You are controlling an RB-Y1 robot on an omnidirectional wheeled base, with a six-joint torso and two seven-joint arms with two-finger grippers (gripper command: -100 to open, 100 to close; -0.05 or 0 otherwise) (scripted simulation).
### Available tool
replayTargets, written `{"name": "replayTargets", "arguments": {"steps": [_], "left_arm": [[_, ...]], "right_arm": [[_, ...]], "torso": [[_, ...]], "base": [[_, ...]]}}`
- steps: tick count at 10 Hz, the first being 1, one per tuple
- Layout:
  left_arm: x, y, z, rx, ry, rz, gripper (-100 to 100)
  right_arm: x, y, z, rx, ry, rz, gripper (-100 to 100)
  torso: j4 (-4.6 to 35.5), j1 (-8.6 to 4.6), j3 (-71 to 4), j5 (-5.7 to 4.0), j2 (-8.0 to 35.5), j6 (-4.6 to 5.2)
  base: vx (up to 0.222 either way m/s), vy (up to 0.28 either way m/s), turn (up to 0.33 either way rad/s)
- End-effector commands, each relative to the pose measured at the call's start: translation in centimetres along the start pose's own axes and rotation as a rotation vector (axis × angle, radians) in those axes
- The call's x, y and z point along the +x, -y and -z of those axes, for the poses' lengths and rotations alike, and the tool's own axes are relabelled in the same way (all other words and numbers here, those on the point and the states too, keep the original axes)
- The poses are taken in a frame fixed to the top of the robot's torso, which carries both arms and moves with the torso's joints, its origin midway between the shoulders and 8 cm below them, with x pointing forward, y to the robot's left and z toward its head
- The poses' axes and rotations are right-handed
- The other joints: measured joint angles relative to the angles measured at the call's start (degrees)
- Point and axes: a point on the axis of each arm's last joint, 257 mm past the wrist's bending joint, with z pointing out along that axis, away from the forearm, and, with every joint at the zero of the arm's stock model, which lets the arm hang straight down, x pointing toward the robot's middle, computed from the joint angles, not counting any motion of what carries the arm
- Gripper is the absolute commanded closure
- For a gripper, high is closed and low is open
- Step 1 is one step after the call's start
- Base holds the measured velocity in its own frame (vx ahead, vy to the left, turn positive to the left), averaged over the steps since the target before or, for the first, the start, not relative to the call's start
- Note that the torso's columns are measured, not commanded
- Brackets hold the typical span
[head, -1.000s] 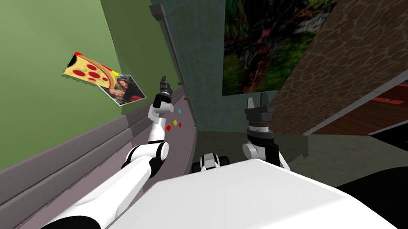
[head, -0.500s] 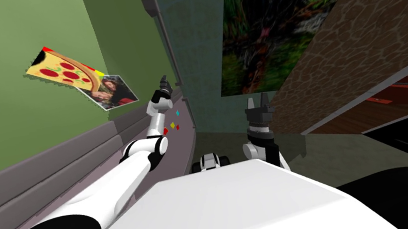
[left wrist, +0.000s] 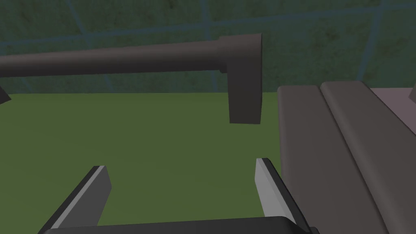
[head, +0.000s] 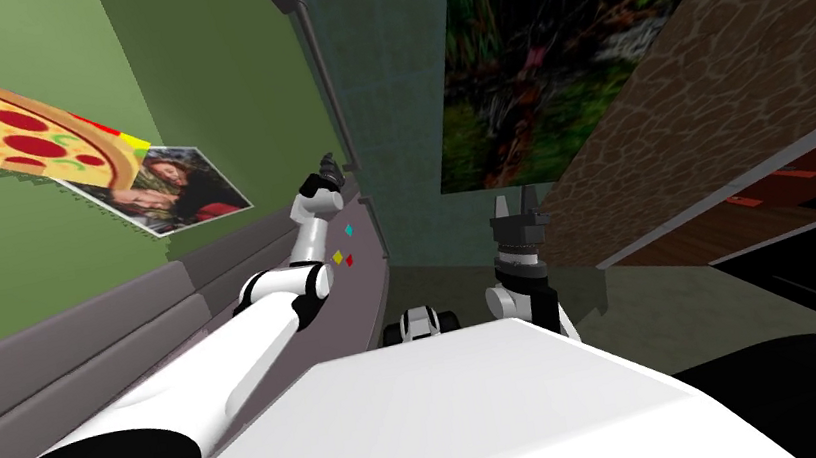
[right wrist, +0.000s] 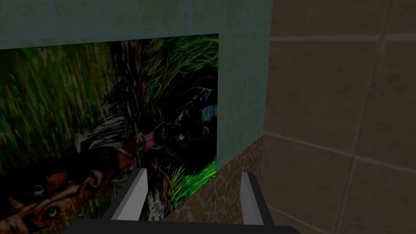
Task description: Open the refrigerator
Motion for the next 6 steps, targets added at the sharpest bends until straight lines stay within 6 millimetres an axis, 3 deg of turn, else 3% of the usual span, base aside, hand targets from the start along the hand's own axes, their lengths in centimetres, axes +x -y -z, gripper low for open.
{"name": "replayTargets", "arguments": {"steps": [1, 6], "left_arm": [[-0.9, -1.1, -0.8, -0.066, 0.013, 0.020, -100], [-2.7, -3.4, -1.7, -0.198, 0.045, 0.061, -100]], "right_arm": [[0.0, 0.0, 0.0, 0.000, 0.000, 0.000, 0], [0.0, 0.0, 0.0, 0.000, 0.000, 0.000, 0]], "torso": [[0.0, 0.01, 0.1, 0.01, 0.1, -0.02], [0.1, -0.19, 0.2, -0.06, 0.3, 0.00]], "base": [[0.073, -0.023, -0.043], [0.082, -0.025, -0.043]]}}
